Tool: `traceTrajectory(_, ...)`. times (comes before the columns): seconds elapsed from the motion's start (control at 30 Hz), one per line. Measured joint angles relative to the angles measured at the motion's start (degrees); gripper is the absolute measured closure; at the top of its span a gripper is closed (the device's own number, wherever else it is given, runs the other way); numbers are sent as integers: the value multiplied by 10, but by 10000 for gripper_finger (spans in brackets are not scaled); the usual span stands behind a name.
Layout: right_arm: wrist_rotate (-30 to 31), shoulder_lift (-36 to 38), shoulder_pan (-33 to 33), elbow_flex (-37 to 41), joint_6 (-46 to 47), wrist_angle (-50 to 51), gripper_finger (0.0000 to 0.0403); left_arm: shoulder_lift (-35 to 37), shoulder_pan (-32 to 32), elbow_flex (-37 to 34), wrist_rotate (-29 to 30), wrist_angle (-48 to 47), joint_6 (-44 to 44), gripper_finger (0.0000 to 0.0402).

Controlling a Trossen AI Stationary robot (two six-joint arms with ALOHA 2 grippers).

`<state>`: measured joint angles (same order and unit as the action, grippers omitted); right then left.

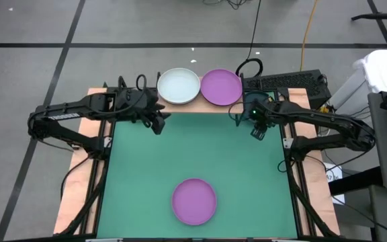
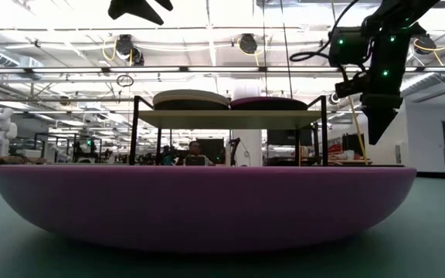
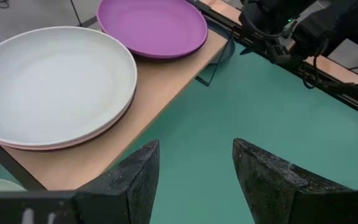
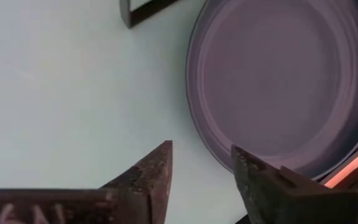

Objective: Place and stack plates onto a shelf
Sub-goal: Stack the dark blue plate on top of the purple plate on the shelf

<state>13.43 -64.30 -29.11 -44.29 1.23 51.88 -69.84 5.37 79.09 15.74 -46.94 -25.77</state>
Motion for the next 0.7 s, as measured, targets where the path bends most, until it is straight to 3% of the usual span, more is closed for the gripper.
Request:
traceTrajectory(0.37, -2, -49, -21, 0, -2, 0, 186, 0, 0, 0, -1, 0, 12, 193)
traceTrajectory(0.7, -14, -109, -21, 0, -9, 0, 173, 0, 0, 0, -2, 0, 42, 193)
